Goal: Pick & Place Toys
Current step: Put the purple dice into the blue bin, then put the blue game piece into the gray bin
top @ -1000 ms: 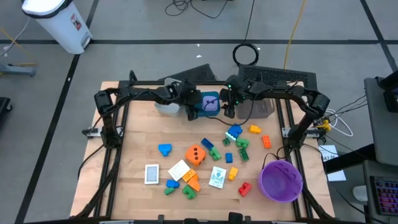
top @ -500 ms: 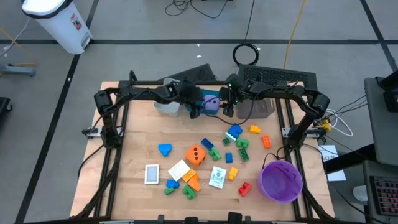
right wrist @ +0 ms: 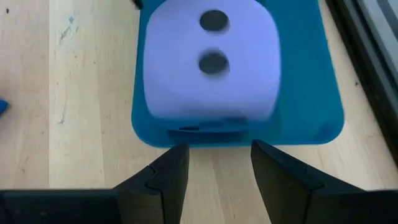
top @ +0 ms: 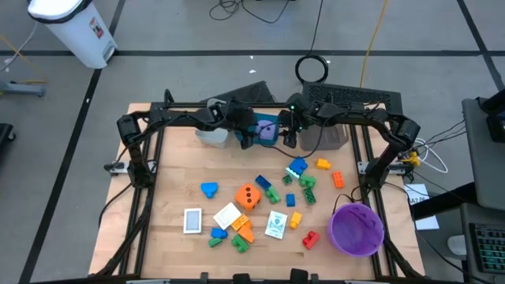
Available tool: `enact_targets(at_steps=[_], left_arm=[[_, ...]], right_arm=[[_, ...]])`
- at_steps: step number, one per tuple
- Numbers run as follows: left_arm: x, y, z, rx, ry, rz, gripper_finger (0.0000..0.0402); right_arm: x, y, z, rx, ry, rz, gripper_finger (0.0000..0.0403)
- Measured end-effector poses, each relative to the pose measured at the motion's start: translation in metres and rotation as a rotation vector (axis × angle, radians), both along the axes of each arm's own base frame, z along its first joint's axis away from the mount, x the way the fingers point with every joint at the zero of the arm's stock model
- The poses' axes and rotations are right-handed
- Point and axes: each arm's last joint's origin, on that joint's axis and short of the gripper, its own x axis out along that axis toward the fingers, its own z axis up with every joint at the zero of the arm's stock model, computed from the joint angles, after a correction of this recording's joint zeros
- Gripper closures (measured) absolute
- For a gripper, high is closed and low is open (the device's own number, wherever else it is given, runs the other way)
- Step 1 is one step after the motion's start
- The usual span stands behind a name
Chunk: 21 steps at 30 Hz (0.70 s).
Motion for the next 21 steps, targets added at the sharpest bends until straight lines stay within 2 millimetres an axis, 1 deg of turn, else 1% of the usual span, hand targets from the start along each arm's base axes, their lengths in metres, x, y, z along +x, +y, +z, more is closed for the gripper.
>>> enact_targets(at_steps=[3, 5, 8, 10, 14, 18, 21], left_arm=[[-0.004, 0.001, 0.009, 0.012, -0.006, 0.012, 0.0179], [-0.008, 0.001, 0.018, 0.027, -0.023, 0.021, 0.0179], [-0.015, 0.001, 0.037, 0.048, -0.065, 0.038, 0.0179], [-0.022, 0.0, 0.056, 0.052, -0.114, 0.058, 0.0179], [-0.042, -0.008, 0.1, 0.036, -0.249, 0.112, 0.0179], [-0.066, -0.021, 0.144, 0.02, -0.392, 0.159, 0.0179], [-0.084, -0.031, 0.168, 0.004, -0.476, 0.175, 0.0179]], right_arm=[[-0.002, 0.001, 0.005, -0.005, -0.005, -0.001, 0.0236], [-0.003, 0.002, 0.011, -0.015, -0.024, -0.003, 0.0236], [-0.005, 0.004, 0.019, -0.008, -0.05, -0.028, 0.0236], [-0.007, 0.005, 0.026, -0.006, -0.076, -0.046, 0.0236], [-0.01, 0.007, 0.044, 0.002, -0.17, -0.102, 0.0236], [-0.012, 0.008, 0.068, 0.032, -0.325, -0.19, 0.0236], [-0.013, 0.009, 0.085, 0.052, -0.448, -0.236, 0.0236]])
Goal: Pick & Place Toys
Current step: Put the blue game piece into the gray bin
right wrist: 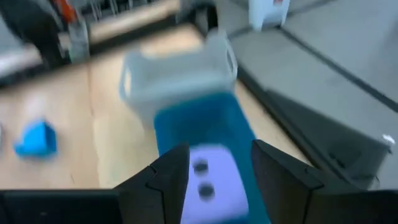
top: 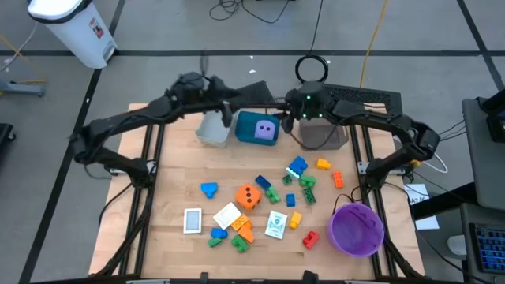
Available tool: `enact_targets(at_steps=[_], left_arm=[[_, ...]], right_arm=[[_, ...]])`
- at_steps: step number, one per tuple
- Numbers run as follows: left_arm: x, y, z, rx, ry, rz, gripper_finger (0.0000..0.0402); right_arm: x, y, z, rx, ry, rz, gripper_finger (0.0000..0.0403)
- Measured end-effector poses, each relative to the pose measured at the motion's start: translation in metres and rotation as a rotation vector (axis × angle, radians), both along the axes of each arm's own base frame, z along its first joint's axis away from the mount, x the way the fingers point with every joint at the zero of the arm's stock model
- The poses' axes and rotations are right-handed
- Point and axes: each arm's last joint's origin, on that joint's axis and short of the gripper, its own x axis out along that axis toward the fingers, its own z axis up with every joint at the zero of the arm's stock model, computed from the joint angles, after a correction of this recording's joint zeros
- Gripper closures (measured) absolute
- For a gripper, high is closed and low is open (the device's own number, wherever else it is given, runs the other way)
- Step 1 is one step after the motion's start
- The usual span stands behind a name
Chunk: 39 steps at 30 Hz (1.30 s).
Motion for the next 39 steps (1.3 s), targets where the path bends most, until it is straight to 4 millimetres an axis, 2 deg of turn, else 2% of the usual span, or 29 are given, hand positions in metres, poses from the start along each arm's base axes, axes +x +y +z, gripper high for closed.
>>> enact_targets(at_steps=[4, 7, 14, 23, 31, 39], left_arm=[[-0.02, -0.012, 0.024, -0.047, -0.106, -0.001, 0.0179], [-0.033, -0.022, 0.038, -0.085, -0.169, -0.065, 0.0179], [-0.055, -0.043, 0.055, -0.161, -0.221, -0.237, 0.0179], [-0.063, -0.074, 0.052, -0.209, -0.121, -0.336, 0.0179], [-0.058, -0.1, 0.048, -0.222, -0.068, -0.444, 0.0179], [-0.048, -0.114, 0.026, -0.308, 0.124, -0.448, 0.0179]], right_arm=[[-0.003, 0.002, 0.022, 0.012, -0.158, -0.039, 0.0236], [-0.008, 0.005, 0.035, 0.017, -0.231, -0.052, 0.0236], [-0.017, 0.011, 0.054, -0.021, -0.312, -0.05, 0.0236], [-0.021, 0.014, 0.06, -0.033, -0.327, -0.048, 0.0236], [-0.021, 0.014, 0.059, -0.031, -0.325, -0.049, 0.0236], [-0.021, 0.014, 0.059, -0.031, -0.324, -0.049, 0.0236]])
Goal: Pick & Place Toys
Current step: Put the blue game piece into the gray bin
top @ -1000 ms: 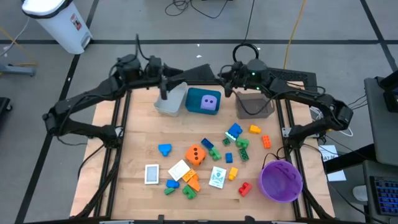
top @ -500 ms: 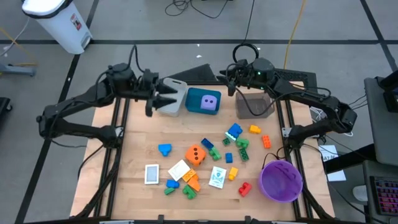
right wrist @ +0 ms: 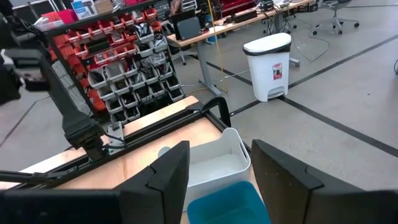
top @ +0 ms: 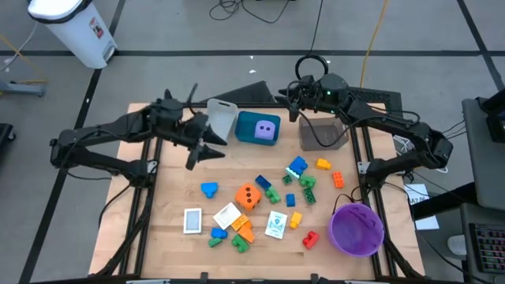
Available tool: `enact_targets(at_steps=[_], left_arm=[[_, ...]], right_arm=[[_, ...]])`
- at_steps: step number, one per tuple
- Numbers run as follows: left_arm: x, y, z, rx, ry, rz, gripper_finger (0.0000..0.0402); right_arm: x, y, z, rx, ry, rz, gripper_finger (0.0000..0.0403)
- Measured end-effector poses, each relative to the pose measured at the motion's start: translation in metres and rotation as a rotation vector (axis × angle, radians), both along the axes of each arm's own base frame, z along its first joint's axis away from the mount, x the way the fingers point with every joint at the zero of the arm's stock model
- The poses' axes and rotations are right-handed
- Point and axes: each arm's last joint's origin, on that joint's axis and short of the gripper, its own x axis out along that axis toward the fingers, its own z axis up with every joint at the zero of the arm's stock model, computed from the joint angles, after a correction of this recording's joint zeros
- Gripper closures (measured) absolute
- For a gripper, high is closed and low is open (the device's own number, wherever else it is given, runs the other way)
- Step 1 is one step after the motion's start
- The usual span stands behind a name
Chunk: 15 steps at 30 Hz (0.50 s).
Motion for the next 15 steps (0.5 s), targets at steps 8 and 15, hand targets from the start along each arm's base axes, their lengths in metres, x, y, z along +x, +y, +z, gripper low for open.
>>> enact_targets(at_steps=[8, 15], left_arm=[[0.016, -0.014, -0.009, -0.02, 0.045, 0.055, 0.0179], [0.044, -0.02, -0.015, -0.036, -0.015, 0.036, 0.0179]], right_arm=[[0.0, 0.0, 0.0, 0.001, 0.001, 0.0, 0.0236], [0.0, 0.0, 0.0, 0.002, 0.003, 0.0, 0.0236]])
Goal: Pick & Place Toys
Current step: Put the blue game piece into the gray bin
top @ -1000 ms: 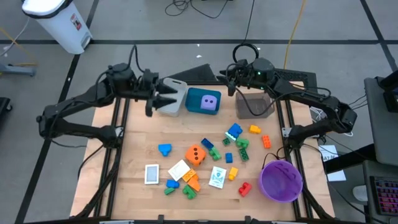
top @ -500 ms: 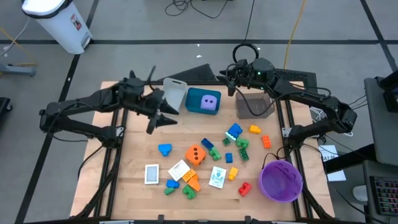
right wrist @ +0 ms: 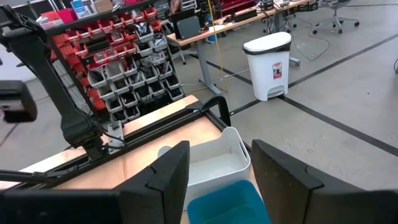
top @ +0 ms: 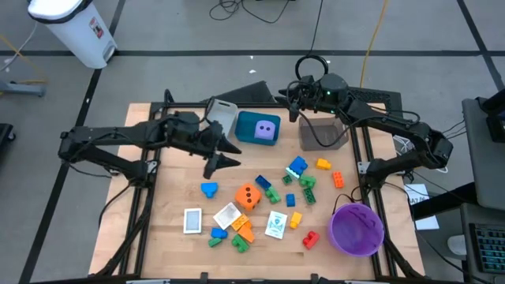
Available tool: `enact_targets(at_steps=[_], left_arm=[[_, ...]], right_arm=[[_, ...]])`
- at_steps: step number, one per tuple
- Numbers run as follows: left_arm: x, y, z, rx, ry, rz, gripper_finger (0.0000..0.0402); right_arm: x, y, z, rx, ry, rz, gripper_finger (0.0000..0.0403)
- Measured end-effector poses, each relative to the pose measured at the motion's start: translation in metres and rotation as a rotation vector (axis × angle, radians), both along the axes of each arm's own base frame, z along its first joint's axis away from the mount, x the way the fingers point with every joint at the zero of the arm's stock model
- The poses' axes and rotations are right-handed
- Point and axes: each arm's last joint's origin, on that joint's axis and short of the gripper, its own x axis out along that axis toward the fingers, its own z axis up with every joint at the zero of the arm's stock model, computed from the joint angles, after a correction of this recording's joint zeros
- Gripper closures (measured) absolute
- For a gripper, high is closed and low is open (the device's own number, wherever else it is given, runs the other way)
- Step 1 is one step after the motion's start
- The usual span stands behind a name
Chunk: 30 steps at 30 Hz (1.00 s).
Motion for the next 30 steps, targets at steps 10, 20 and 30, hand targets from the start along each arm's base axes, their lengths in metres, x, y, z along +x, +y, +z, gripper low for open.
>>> enact_targets(at_steps=[10, 20, 30], left_arm=[[0.027, 0.001, -0.01, -0.14, -0.023, 0.045, 0.0179], [0.028, 0.016, -0.005, -0.162, -0.078, 0.225, 0.0179], [0.026, 0.008, -0.014, -0.209, 0.02, 0.196, 0.0179]], right_arm=[[0.0, 0.0, 0.0, 0.0, 0.0, 0.0, 0.0236], [0.0, 0.0, 0.001, -0.008, -0.011, 0.0, 0.0236], [0.0, 0.0, 0.002, -0.005, -0.017, 0.001, 0.0236]])
